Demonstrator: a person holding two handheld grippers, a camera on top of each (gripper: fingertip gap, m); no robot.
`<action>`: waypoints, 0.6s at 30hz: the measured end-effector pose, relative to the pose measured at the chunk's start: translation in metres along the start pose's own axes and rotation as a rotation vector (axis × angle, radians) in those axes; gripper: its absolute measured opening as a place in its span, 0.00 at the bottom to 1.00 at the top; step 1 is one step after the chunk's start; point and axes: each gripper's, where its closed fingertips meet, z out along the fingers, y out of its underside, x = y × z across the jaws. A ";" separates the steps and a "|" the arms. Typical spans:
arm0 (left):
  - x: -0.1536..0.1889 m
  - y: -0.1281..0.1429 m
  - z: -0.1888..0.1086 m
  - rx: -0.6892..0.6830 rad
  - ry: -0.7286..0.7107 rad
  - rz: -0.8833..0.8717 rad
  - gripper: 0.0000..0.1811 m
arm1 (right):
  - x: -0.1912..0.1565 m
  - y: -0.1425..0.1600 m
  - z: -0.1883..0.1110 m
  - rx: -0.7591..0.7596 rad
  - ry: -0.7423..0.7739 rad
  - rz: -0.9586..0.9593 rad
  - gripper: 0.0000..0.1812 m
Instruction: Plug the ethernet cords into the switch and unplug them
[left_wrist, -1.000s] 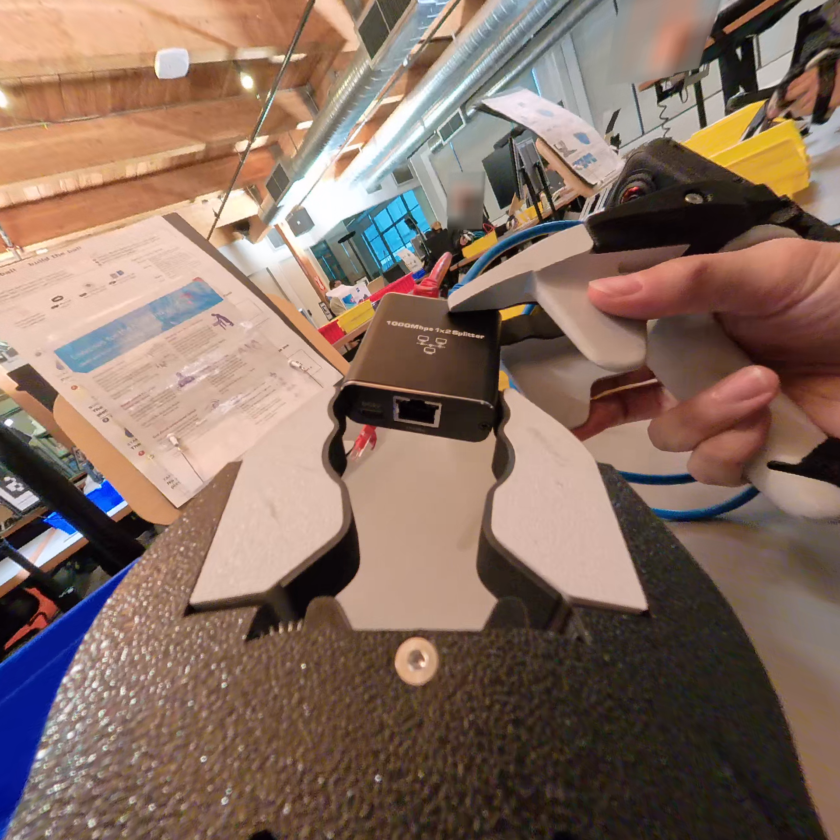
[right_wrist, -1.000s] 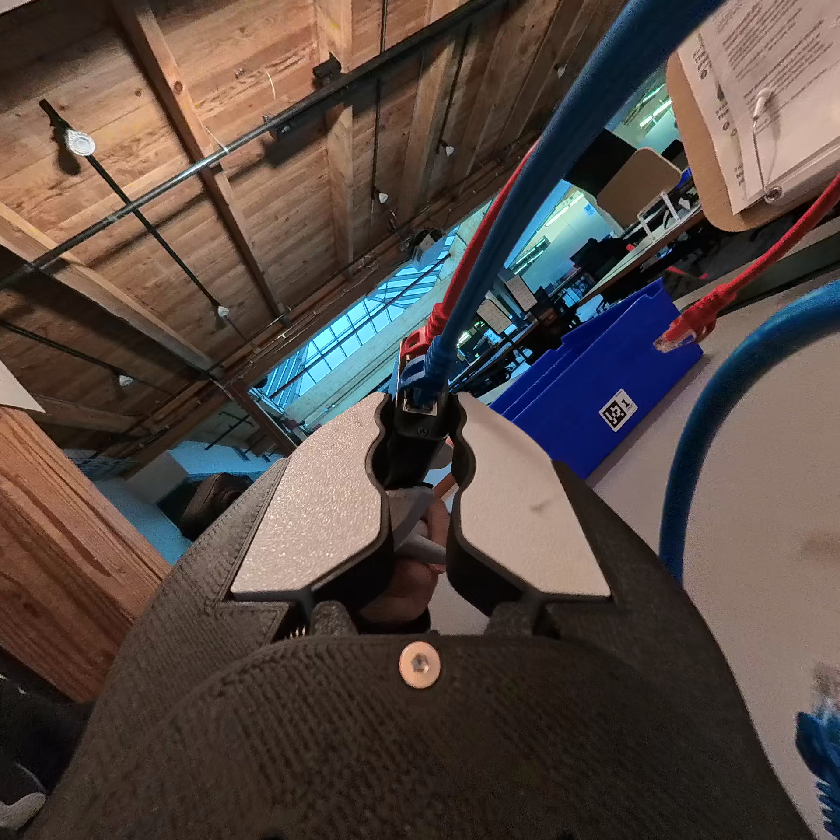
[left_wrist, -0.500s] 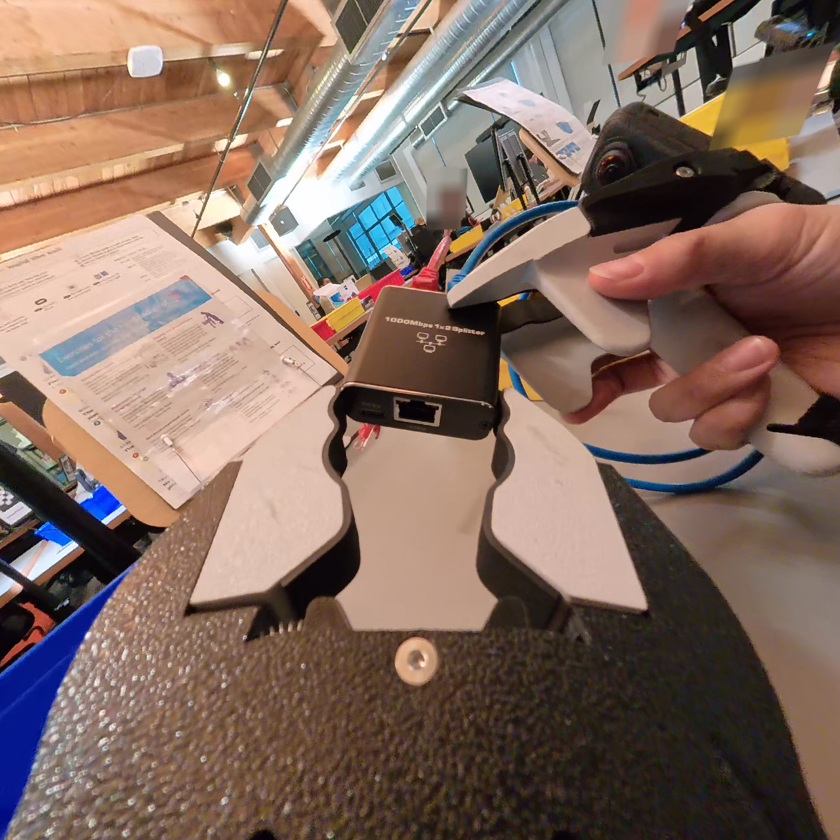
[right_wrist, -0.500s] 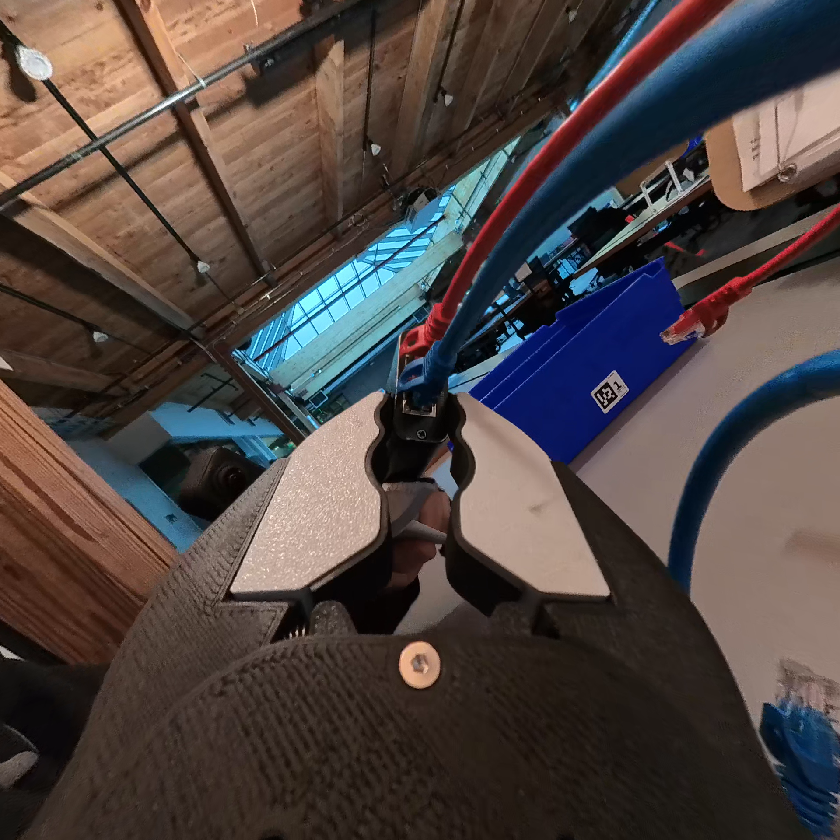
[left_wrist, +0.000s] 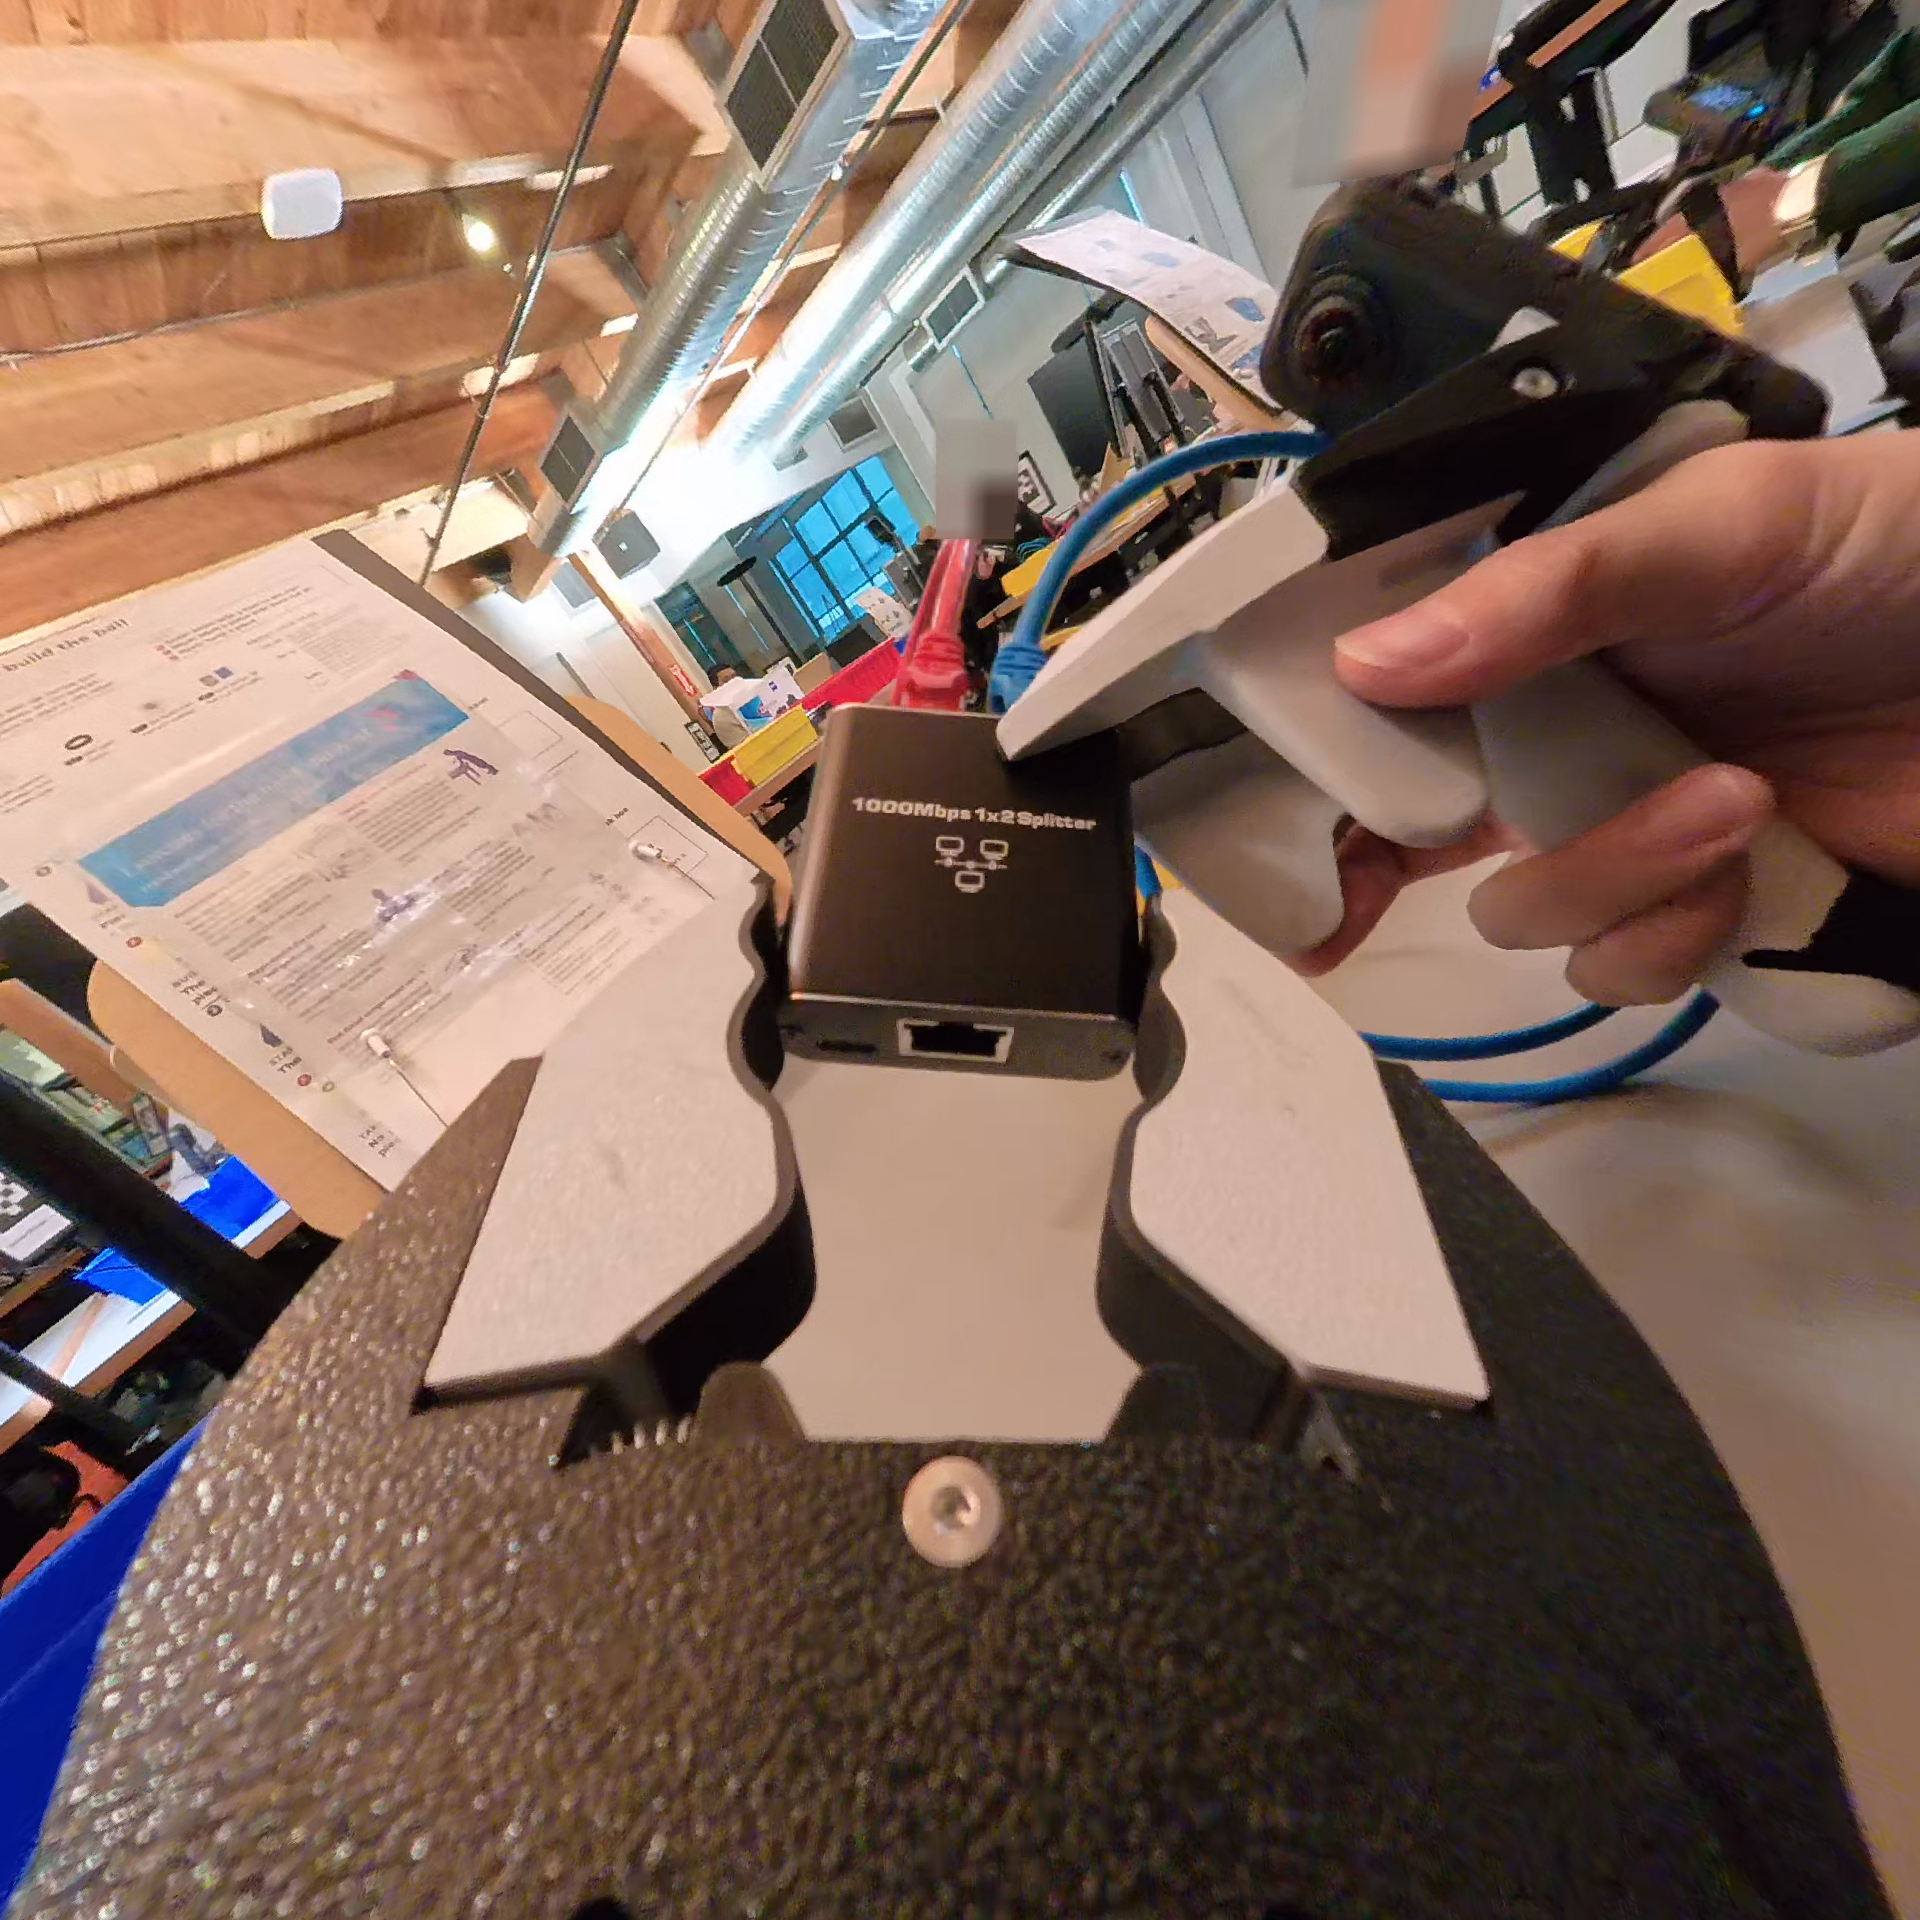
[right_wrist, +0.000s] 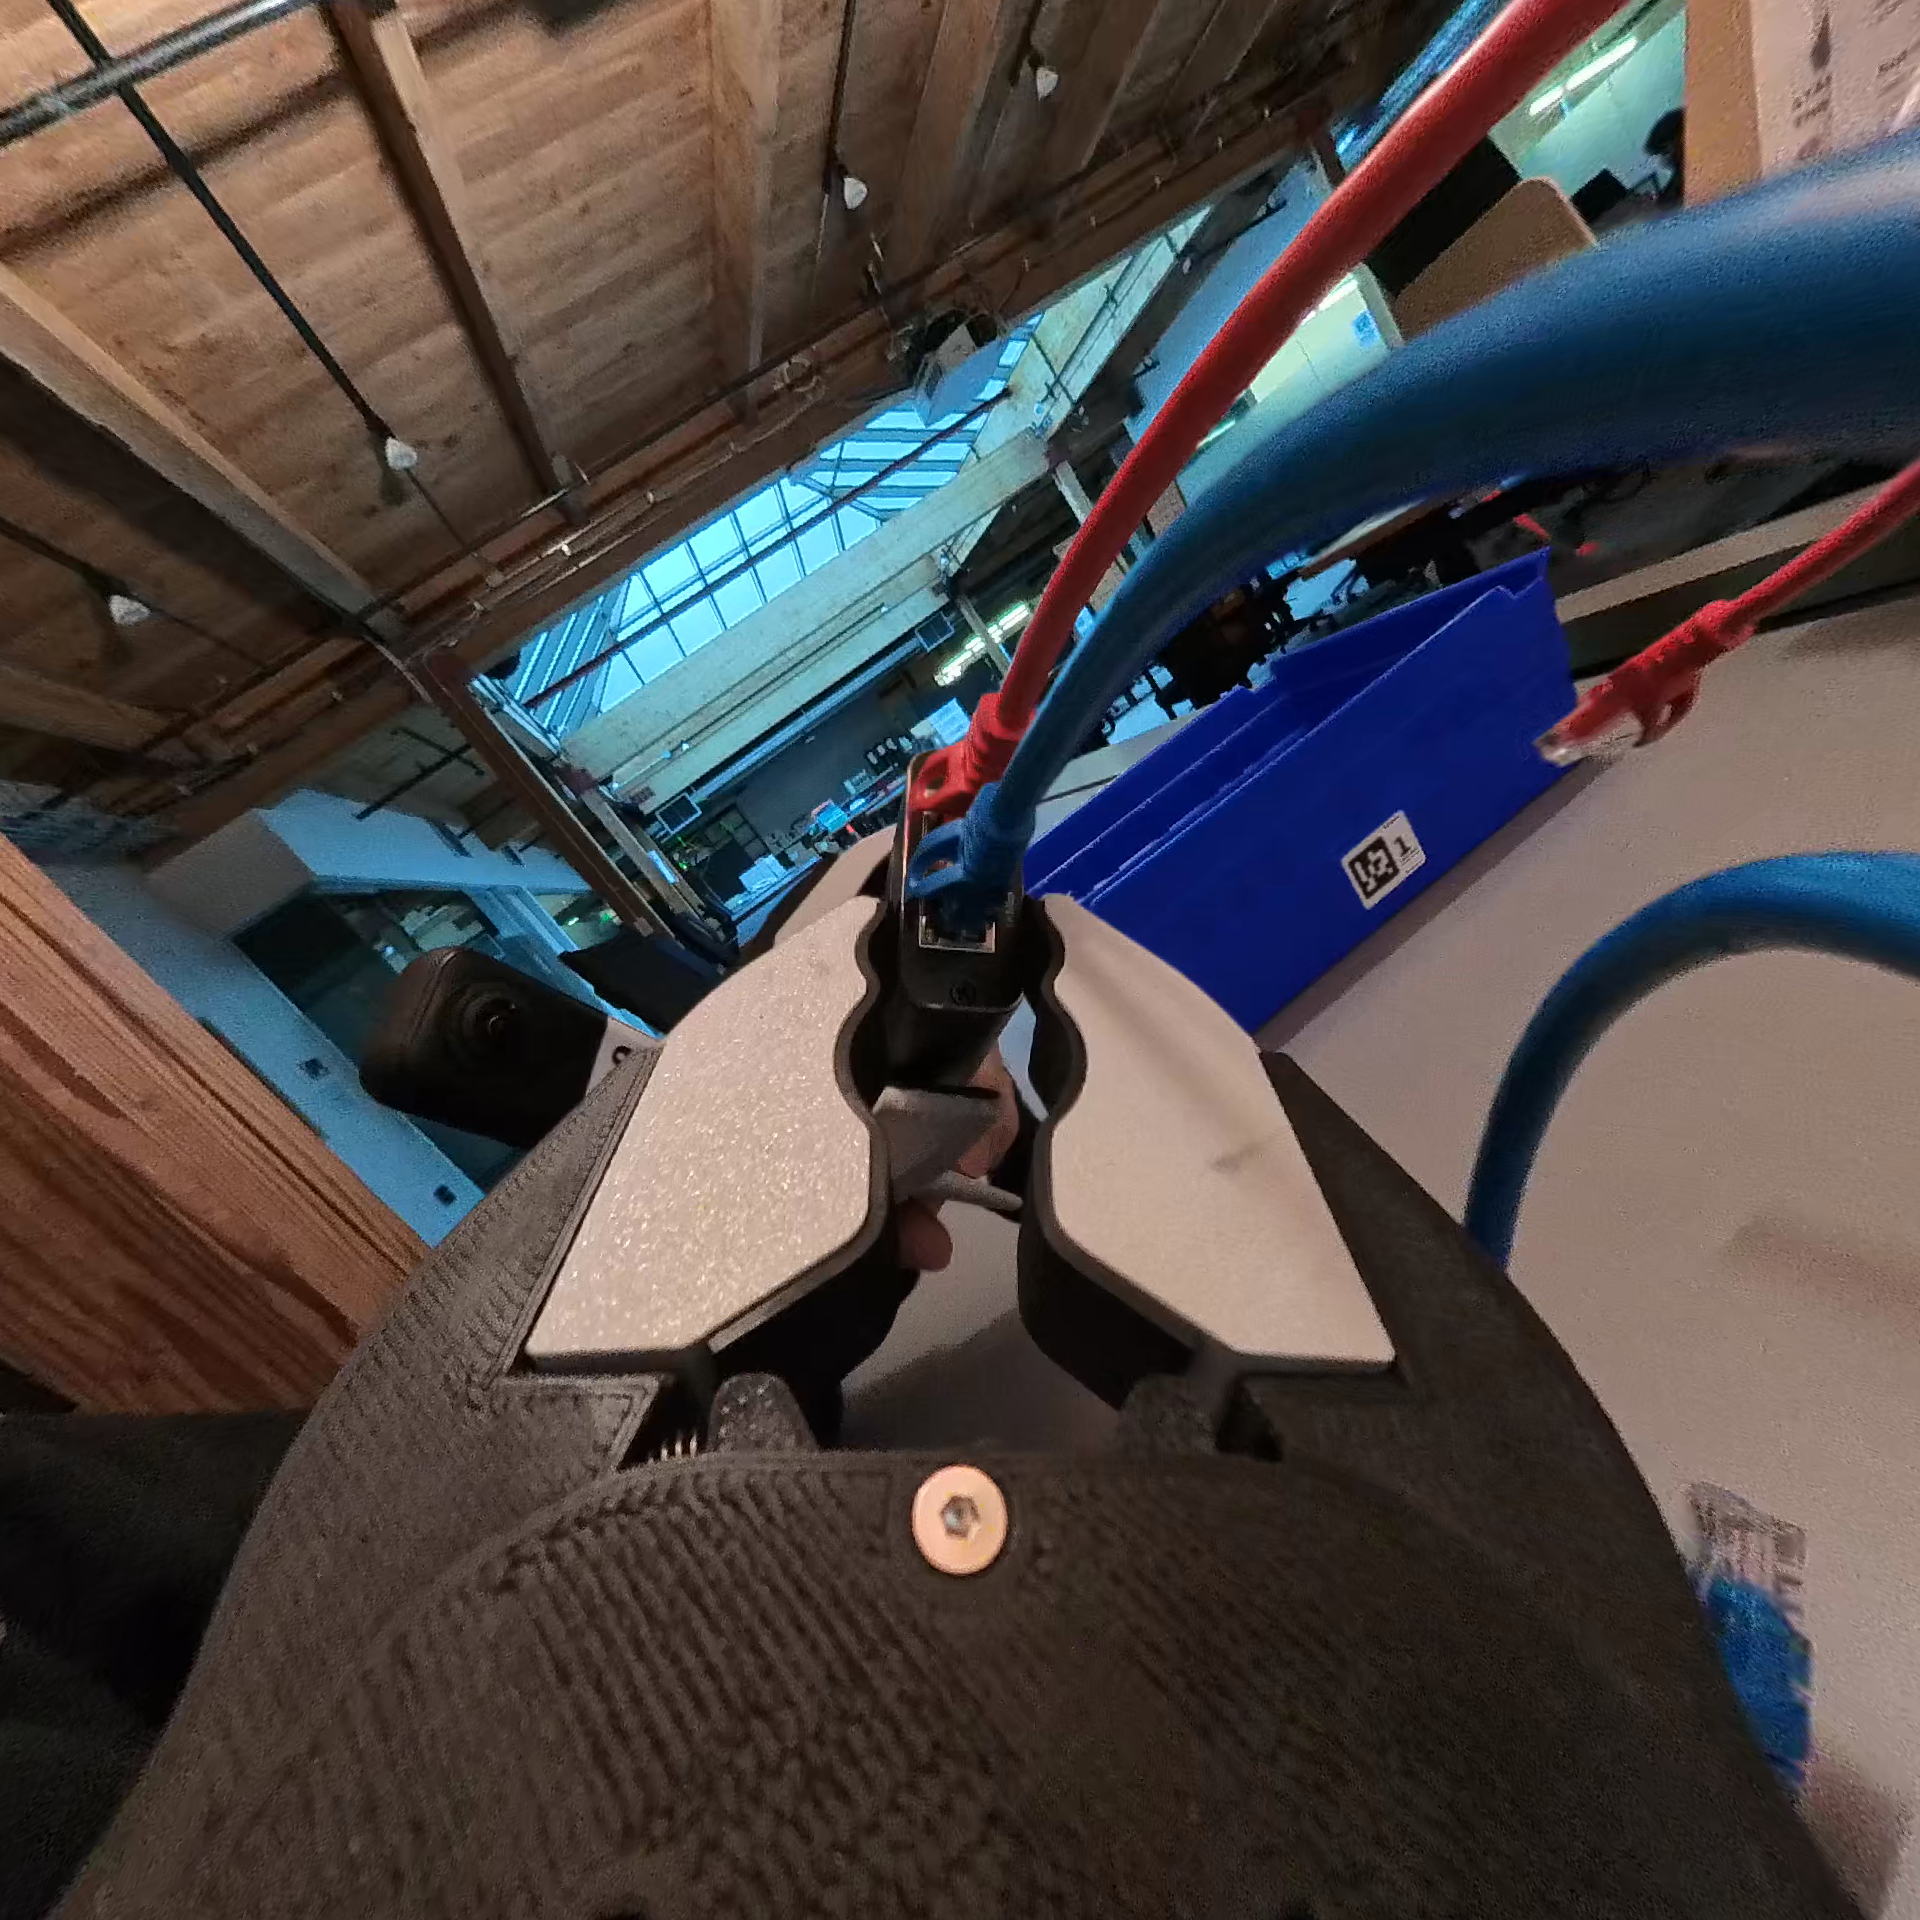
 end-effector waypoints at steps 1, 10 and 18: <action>0.000 0.000 0.000 -0.002 0.000 0.002 0.36 | 0.000 -0.001 0.000 0.010 0.006 0.001 0.13; -0.001 -0.002 0.004 -0.018 -0.016 -0.056 0.35 | 0.003 -0.007 -0.002 0.042 0.009 0.015 0.13; -0.005 0.005 0.004 -0.046 -0.019 -0.096 0.35 | 0.020 -0.018 -0.010 0.133 0.009 0.189 0.09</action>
